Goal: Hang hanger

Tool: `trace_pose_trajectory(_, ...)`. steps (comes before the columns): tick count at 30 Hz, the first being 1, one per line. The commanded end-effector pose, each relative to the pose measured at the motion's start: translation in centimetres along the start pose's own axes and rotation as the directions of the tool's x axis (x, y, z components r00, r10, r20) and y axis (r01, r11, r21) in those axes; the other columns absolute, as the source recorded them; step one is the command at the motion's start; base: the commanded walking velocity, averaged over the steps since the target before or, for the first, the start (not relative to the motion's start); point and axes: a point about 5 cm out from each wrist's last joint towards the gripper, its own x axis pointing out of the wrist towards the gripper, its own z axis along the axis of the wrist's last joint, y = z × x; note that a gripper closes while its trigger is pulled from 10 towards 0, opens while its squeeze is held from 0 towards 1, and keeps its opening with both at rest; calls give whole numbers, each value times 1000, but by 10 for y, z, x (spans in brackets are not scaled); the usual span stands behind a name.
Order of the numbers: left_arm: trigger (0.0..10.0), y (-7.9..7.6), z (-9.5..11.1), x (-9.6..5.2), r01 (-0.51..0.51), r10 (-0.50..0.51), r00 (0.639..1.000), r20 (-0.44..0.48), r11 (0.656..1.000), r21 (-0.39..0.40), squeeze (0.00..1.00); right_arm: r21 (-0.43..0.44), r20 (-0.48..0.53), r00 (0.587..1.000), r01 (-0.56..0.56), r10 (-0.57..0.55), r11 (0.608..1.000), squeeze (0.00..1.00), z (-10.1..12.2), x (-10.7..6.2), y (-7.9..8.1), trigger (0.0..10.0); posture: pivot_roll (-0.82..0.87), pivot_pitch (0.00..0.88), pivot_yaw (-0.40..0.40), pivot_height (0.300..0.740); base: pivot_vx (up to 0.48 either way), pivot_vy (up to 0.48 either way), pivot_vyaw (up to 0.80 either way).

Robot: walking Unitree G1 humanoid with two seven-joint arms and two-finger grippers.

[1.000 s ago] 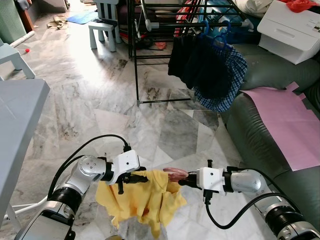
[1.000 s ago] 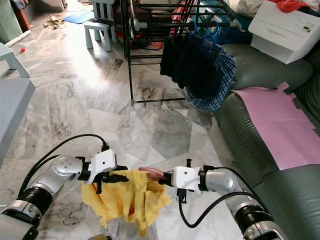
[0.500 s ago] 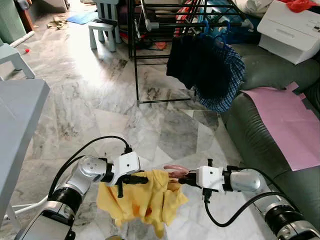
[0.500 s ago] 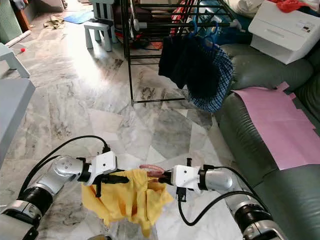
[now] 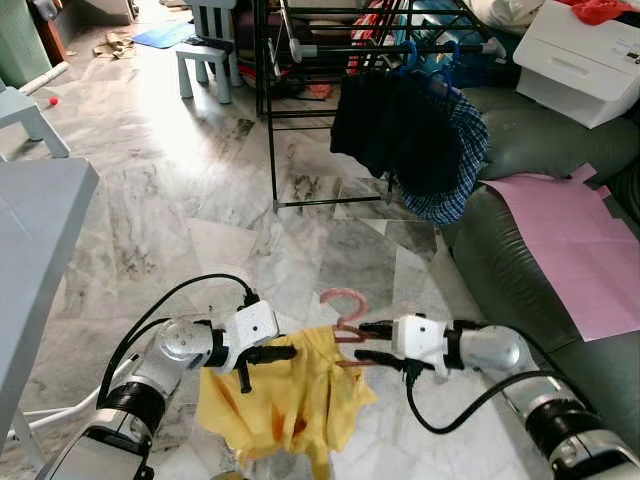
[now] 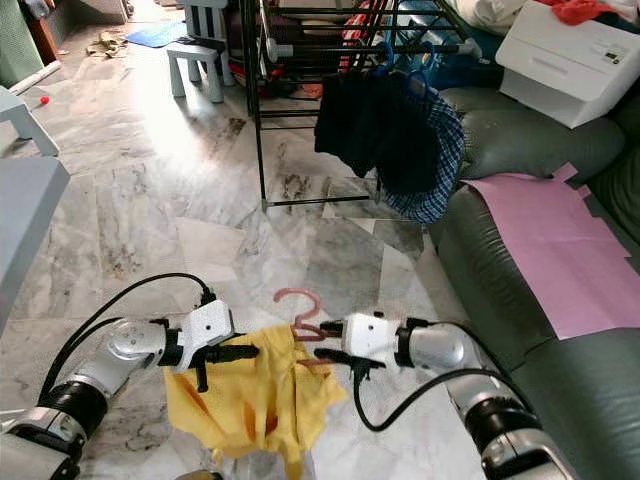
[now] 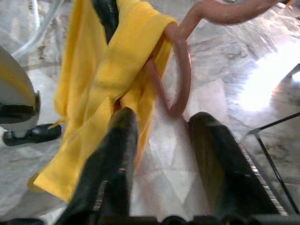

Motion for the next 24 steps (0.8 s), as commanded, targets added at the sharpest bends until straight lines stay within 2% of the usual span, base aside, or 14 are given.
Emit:
trace_pose_trajectory(1,0,0,-14,-6,-84,85,996,8,989,-120,0,-8,-32,995,92,-92,996,1000,-3,-11,-14,10000,2,53,-75,740,0,0,0)
trace_pose_trajectory(5,0,-4,-25,-10,-131,135,991,9,975,-181,0,-22,-49,992,112,-113,993,1000,-5,-14,-16,10000,1,56,-75,740,0,0,0)
trace_pose_trajectory(10,0,0,-34,-14,-259,257,966,-32,944,-204,0,-2,-79,990,115,-115,993,1000,-10,-11,-12,10000,15,55,-76,740,0,0,0)
trace_pose_trajectory(12,0,4,-36,-16,-353,353,934,-44,902,-247,0,22,-113,983,146,-142,989,1000,-14,-6,-11,10000,15,55,-76,740,0,0,0)
trace_pose_trajectory(13,0,7,-38,-17,-425,425,903,-60,863,-274,0,60,-143,971,201,-190,978,1000,-18,-3,-11,10000,26,50,-75,740,0,0,0)
trace_pose_trajectory(14,0,10,-42,-20,-528,527,845,-92,792,-307,0,142,-205,936,318,-286,938,1000,-25,2,-12,10000,26,50,-75,740,0,0,0)
trace_pose_trajectory(15,0,10,-42,-20,-528,527,845,-92,792,-307,0,142,-205,936,318,-286,938,1000,-25,2,-12,10000,26,50,-75,740,0,0,0)
trace_pose_trajectory(16,0,11,-44,-21,-570,572,814,-104,752,-332,0,197,-226,907,399,-355,895,1000,-28,5,-13,10000,34,45,-74,740,0,0,0)
trace_pose_trajectory(17,0,11,-45,-22,-591,595,796,-110,728,-347,0,230,-237,888,446,-395,865,1000,-29,7,-13,10000,39,42,-71,740,0,0,0)
trace_pose_trajectory(19,0,10,-51,-24,-645,655,744,-131,653,-396,0,352,-316,787,616,-530,705,1000,-36,7,-16,10000,47,41,-63,740,0,0,0)
trace_pose_trajectory(21,0,7,-59,-27,-700,697,692,-191,582,-414,0,437,-401,690,722,-603,536,1000,-44,5,-15,10000,49,40,-57,740,0,0,0)
trace_pose_trajectory(22,0,6,-63,-28,-717,706,675,-216,559,-415,0,458,-443,649,757,-619,466,1000,-49,3,-13,10000,54,40,-49,740,0,0,0)
trace_pose_trajectory(23,0,6,-63,-28,-717,706,675,-216,559,-415,0,458,-443,649,757,-619,466,1000,-49,3,-13,10000,54,40,-49,740,0,0,0)
trace_pose_trajectory(24,0,4,-66,-28,-734,710,661,-243,542,-409,0,472,-489,606,788,-627,395,1000,-53,2,-10,10000,55,36,-43,740,0,0,0)
